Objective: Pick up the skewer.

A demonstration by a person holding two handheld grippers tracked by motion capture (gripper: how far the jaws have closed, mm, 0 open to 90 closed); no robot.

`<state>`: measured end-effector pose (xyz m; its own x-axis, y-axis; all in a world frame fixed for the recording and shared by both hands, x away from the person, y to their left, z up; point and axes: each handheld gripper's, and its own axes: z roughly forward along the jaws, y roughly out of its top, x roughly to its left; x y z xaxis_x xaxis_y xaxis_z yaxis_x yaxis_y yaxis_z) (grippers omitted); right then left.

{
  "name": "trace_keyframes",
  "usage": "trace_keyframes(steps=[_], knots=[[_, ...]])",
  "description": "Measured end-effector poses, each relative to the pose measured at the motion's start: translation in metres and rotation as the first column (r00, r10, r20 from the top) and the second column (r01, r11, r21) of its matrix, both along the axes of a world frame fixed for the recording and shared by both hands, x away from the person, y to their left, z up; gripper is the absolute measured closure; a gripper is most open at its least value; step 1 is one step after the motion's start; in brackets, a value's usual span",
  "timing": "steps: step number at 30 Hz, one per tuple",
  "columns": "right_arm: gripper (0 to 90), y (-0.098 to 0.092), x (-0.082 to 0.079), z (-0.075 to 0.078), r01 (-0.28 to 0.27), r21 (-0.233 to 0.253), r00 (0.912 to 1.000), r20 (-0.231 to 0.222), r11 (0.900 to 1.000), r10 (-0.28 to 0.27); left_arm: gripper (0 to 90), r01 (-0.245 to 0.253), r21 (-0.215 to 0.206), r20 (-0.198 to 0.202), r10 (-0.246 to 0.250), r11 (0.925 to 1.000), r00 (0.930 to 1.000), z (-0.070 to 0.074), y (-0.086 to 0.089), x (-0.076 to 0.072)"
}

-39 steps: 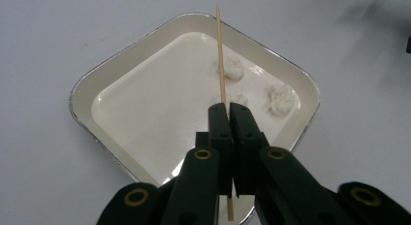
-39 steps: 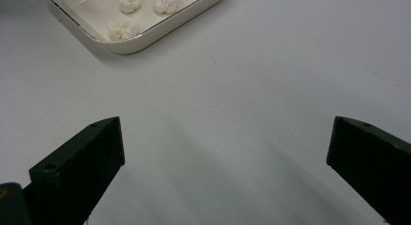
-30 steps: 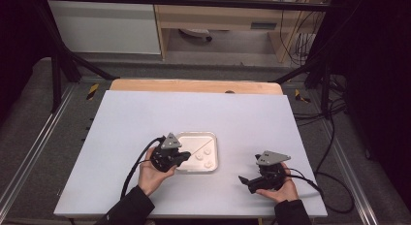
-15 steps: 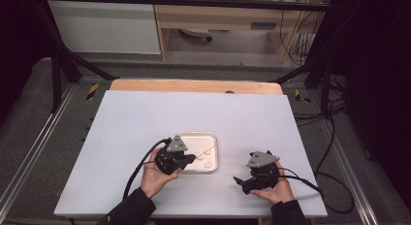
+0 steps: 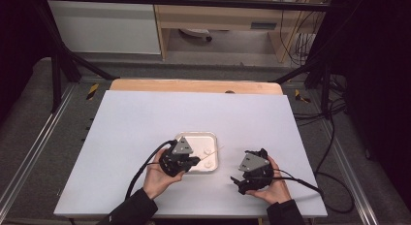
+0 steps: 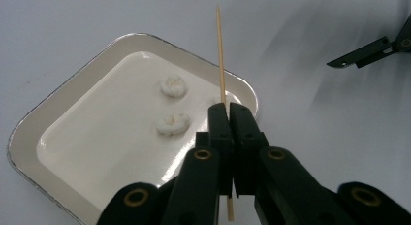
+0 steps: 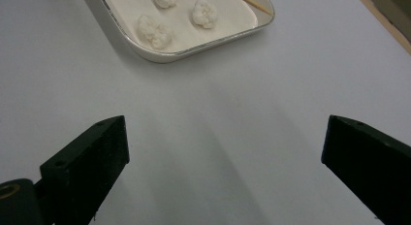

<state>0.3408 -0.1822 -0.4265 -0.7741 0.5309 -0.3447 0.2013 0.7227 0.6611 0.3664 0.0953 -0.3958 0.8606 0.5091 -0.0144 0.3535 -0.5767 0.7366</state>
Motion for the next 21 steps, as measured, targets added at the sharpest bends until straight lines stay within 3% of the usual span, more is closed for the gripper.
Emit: trace_keyframes(steps=[12,21], knots=[[7.6,0.003,-0.001,0.005,-0.036,-0.077,0.998,0.049,0.996,0.04,88.7,0.042,0.036,0.002,-0.042,0.9985,0.9991,0.001,-0.016,0.001],[18.8,0.009,-0.004,0.008,-0.09,-0.142,0.9884,0.109,0.986,0.106,88.7,0.066,0.066,0.004,-0.067,0.9956,0.9978,0.006,-0.026,0.004]])
